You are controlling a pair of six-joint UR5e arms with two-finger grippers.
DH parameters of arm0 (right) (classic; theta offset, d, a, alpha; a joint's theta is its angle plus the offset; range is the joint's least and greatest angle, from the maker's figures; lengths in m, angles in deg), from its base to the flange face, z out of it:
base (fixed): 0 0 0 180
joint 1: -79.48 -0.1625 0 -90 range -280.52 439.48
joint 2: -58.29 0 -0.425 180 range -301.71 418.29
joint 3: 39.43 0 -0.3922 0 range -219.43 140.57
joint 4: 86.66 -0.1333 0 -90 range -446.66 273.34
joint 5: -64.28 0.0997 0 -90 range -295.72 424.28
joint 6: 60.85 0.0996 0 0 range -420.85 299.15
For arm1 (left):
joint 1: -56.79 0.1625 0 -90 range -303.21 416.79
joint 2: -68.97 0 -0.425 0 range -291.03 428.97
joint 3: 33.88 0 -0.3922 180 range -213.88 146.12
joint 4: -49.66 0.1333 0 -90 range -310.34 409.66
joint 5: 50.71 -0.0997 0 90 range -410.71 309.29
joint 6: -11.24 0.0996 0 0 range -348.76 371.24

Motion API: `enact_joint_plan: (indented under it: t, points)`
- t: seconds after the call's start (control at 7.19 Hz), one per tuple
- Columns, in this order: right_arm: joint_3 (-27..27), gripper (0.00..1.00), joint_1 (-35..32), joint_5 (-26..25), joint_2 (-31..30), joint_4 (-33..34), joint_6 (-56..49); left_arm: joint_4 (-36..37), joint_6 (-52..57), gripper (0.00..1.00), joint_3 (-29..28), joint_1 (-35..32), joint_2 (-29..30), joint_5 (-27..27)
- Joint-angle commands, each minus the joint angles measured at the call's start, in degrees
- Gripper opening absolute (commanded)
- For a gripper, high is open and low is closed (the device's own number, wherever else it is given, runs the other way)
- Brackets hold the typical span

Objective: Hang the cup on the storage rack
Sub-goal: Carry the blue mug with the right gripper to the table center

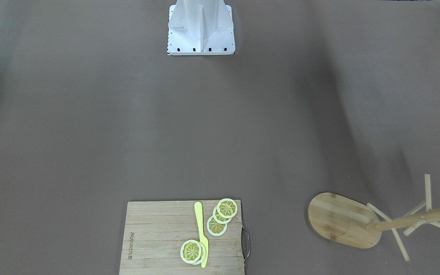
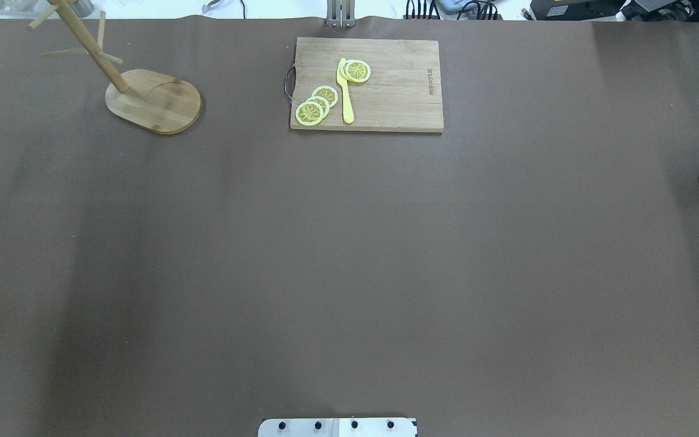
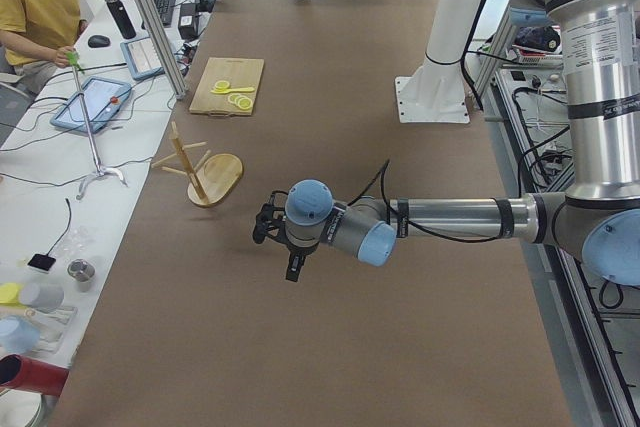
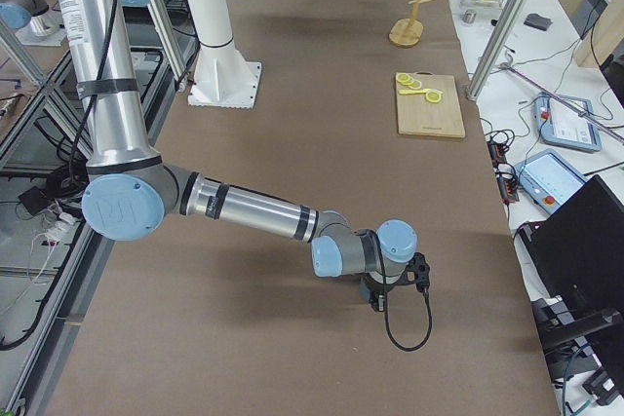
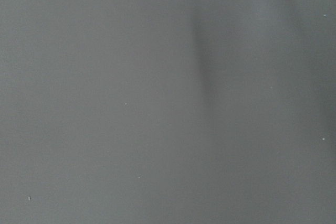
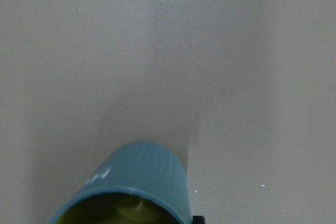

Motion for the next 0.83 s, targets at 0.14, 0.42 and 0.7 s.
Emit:
enact_joint_plan:
  t: [0.14, 0.42, 0.7]
  points:
    - [-17.07, 0.00, 10.67, 5.39, -0.03, 0.58, 26.51, -7.02, 0.12, 0.99, -0.52, 0.06, -0.03, -0.61]
    - [-28.43, 0.00, 21.12, 4.26, 0.57, 0.49, 49.02, -11.97, 0.03, 0.99, -1.67, 0.67, -0.03, 0.00]
    - [-34.71, 0.00, 34.38, -4.31, 7.03, 0.66, 71.61, -15.73, -0.05, 0.98, -1.49, 4.00, 1.11, -0.26]
